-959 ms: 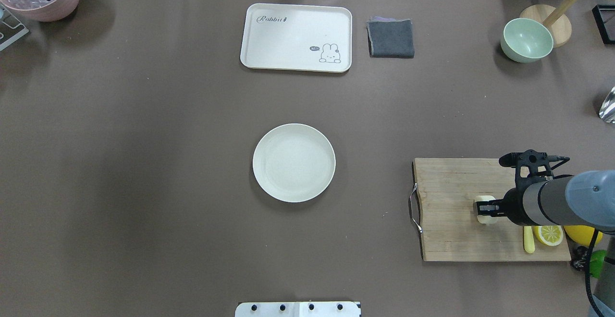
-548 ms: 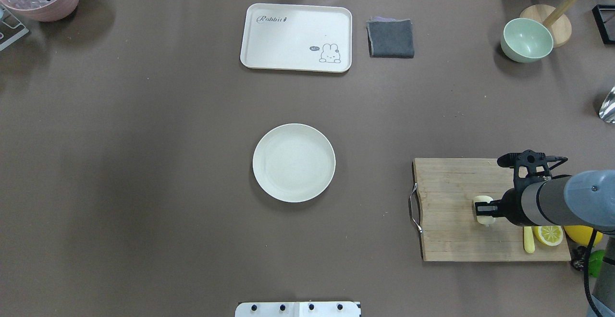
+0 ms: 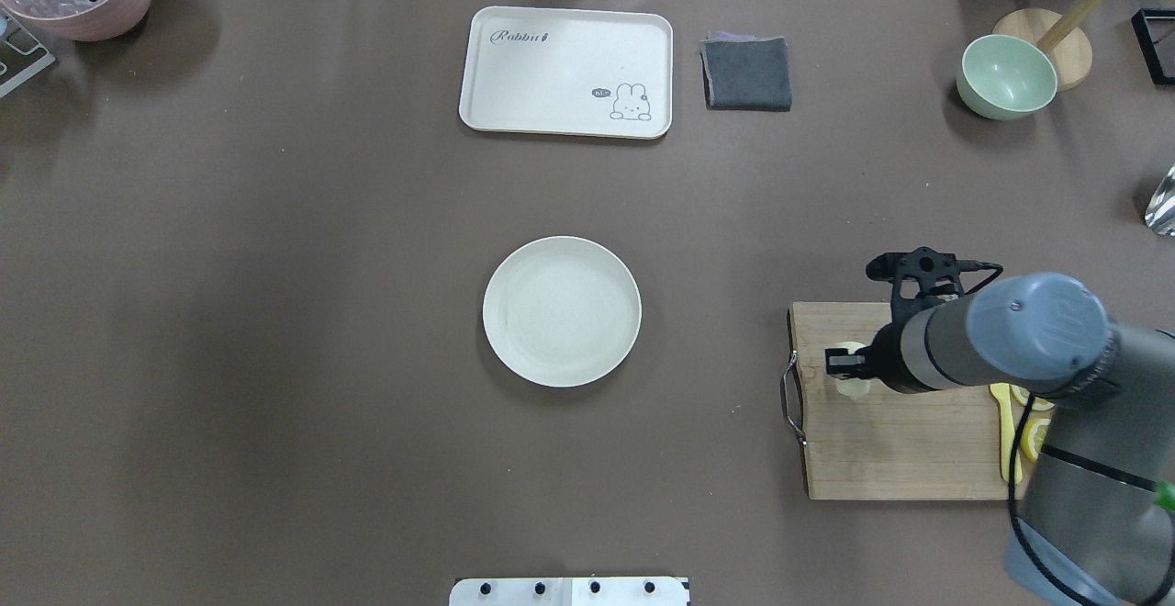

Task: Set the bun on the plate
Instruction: 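Lift the bun with the right gripper and carry it over the plate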

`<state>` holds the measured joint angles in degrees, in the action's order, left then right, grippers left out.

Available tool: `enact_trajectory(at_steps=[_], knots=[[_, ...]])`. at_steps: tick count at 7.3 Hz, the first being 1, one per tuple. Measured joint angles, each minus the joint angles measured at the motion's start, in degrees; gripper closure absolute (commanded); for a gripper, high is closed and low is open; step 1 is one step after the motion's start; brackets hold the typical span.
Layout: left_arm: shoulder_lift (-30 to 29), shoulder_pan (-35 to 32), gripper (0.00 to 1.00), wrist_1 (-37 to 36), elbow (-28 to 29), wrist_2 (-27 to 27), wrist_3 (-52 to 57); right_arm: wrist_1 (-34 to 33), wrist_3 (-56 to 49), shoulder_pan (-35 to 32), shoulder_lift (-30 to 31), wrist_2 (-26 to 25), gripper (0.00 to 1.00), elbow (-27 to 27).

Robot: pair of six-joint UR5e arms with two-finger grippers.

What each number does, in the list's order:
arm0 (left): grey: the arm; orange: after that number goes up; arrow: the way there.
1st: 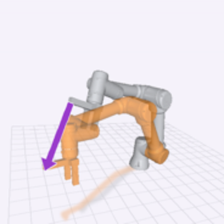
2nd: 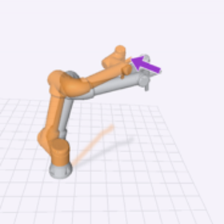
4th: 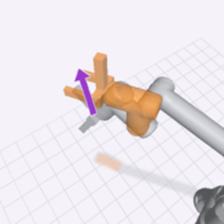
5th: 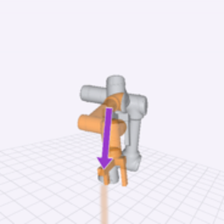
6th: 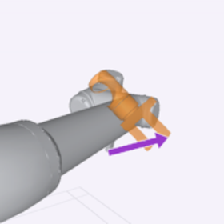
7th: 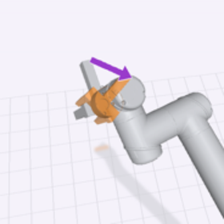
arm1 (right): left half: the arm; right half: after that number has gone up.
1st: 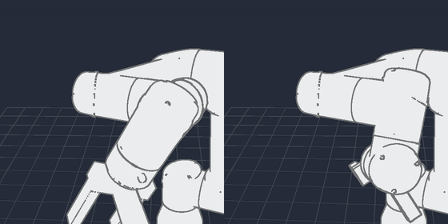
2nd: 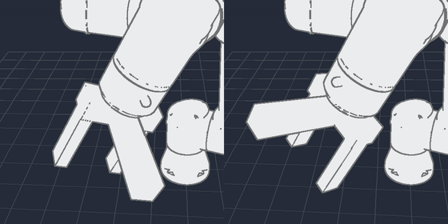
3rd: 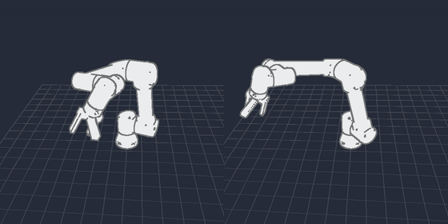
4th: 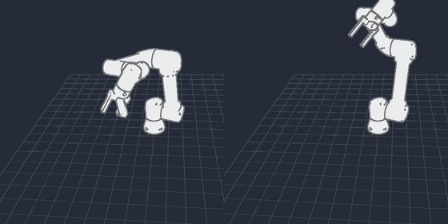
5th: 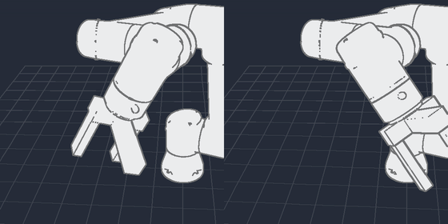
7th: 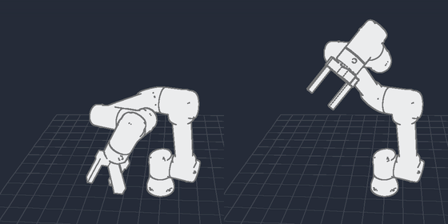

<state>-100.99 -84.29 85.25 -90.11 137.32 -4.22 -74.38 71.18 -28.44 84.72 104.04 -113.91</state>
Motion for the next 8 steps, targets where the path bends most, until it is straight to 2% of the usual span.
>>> enact_trajectory(at_steps=[2, 4, 5, 6, 7, 8], knots=[[0.5, 0.0, 0.02, 0.1, -0.1, 0.0, 0.0, -9.4, 3.0, 0.2, -13.0, -0.3, 0.75, 3.4], [1.0, -0.1, 0.02, 0.1, -0.3, 0.0, 0.0, -11.3, 7.3, 0.6, -22.5, -0.6, 0.74, 8.4], [1.3, -0.1, 0.02, 0.1, -0.4, 0.1, 0.0, -11.7, 9.2, 1.0, -27.8, -1.2, 0.65, 12.7], [1.5, -0.2, 0.02, 0.2, -0.4, 0.1, 0.0, -12.0, 10.7, 1.5, -33.2, -2.2, 0.51, 17.9], [1.5, -0.2, 0.02, 0.2, -0.4, 0.1, 0.0, -12.0, 12.0, 2.1, -37.7, -3.2, 0.26, 22.9], [1.6, -0.2, 0.02, 0.2, -0.4, 0.1, 0.0, -11.9, 12.9, 2.8, -40.3, -3.9, 0.08, 26.1]])
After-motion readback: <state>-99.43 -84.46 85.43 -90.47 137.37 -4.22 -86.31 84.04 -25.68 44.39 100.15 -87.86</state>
